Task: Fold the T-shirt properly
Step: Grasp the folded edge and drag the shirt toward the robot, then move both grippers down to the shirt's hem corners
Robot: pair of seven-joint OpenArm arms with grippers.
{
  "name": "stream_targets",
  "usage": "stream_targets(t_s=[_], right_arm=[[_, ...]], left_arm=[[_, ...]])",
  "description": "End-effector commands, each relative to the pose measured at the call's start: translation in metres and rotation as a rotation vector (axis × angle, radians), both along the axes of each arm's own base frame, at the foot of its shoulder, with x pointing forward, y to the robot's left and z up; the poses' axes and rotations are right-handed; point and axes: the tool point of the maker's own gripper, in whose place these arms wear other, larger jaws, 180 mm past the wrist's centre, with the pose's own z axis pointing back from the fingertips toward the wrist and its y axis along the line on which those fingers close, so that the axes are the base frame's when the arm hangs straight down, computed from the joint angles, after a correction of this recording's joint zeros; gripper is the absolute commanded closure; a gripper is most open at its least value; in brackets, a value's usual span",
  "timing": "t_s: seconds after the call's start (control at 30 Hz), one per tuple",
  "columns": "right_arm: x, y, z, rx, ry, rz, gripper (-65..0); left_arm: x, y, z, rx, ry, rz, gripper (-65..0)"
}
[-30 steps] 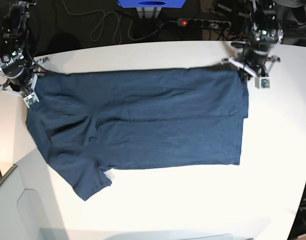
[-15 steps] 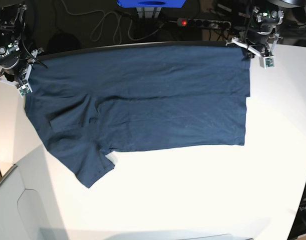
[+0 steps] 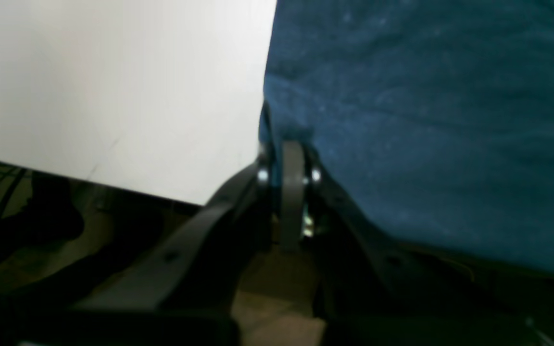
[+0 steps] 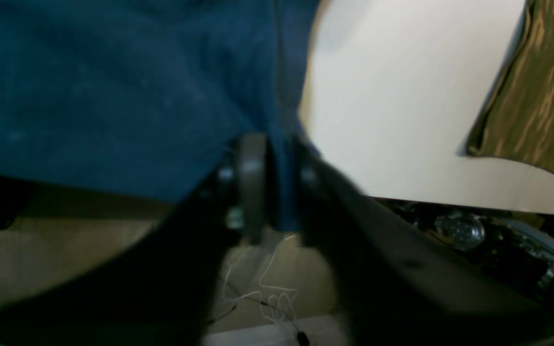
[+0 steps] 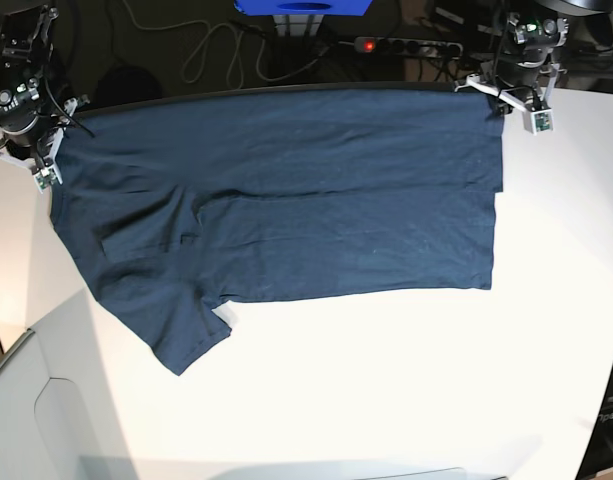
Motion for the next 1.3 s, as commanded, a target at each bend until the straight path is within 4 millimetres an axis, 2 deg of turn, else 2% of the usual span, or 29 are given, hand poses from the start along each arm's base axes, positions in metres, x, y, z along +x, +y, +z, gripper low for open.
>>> stream_targets(t_s=[0.0, 0.07, 0.13, 0.2, 0.27, 0.4, 0.47, 0.63, 0.7, 0.87, 0.93, 1.03, 1.13, 1.2, 1.27], right_arm=[[0.006, -0.006, 0.01, -0.028, -0.022, 0.016, -19.5], [0.006, -0.006, 0.011, -0.029, -0.023, 0.018, -28.5], [0.006, -0.006, 0.011, -0.029, -0.025, 0.018, -34.7], [0.008, -0.006, 0.012, -0.029, -0.028, 0.018, -36.5], [0.008, -0.005, 0.012, -0.03, -0.029, 0.019, -36.4], [0.019, -0.002, 0.025, -0.04, -0.075, 0.034, -36.4], [0.022, 0.0, 0.03, -0.045, -0.094, 0.043, -36.4], [0.05, 0.005, 0.049, -0.046, -0.183, 0.05, -36.4], [0.066, 0.008, 0.058, -0.036, -0.229, 0.049, -36.4], [0.115, 0.036, 0.083, 0.005, -0.353, 0.106, -37.0], [0.133, 0.047, 0.086, 0.032, -0.379, 0.123, -37.1], [0.156, 0.053, 0.085, 0.075, -0.393, 0.117, -37.1], [0.161, 0.05, 0.072, 0.099, -0.359, 0.098, -37.1], [0.159, 0.048, 0.061, 0.113, -0.334, 0.086, -37.1], [0.156, 0.047, 0.054, 0.119, -0.312, 0.079, -37.1]], left_arm=[[0.002, 0.004, 0.007, 0.02, -0.019, -0.002, 0.0], [0.002, 0.005, 0.007, 0.021, -0.02, 0.0, -0.9], [0.002, 0.01, 0.009, 0.031, -0.023, 0.014, -11.3], [0.001, 0.016, 0.012, 0.04, -0.031, 0.037, -22.5], [-0.001, 0.022, 0.015, 0.049, -0.039, 0.063, -29.2], [0.002, 0.031, 0.022, 0.074, -0.062, 0.074, -28.3], [0.01, 0.036, 0.033, 0.092, -0.095, 0.085, -28.3], [0.033, 0.058, 0.06, 0.144, -0.202, 0.138, -28.5], [0.049, 0.066, 0.072, 0.159, -0.259, 0.158, -28.6], [0.098, 0.072, 0.104, 0.163, -0.381, 0.152, -28.6], [0.122, 0.069, 0.117, 0.142, -0.434, 0.149, -28.6], [0.157, 0.072, 0.124, 0.095, -0.488, 0.163, -28.6], [0.19, 0.069, 0.11, 0.037, -0.479, 0.143, -28.7], [0.212, 0.069, 0.092, -0.003, -0.435, 0.13, -29.2], [0.232, 0.069, 0.074, -0.041, -0.419, 0.133, -32.8]])
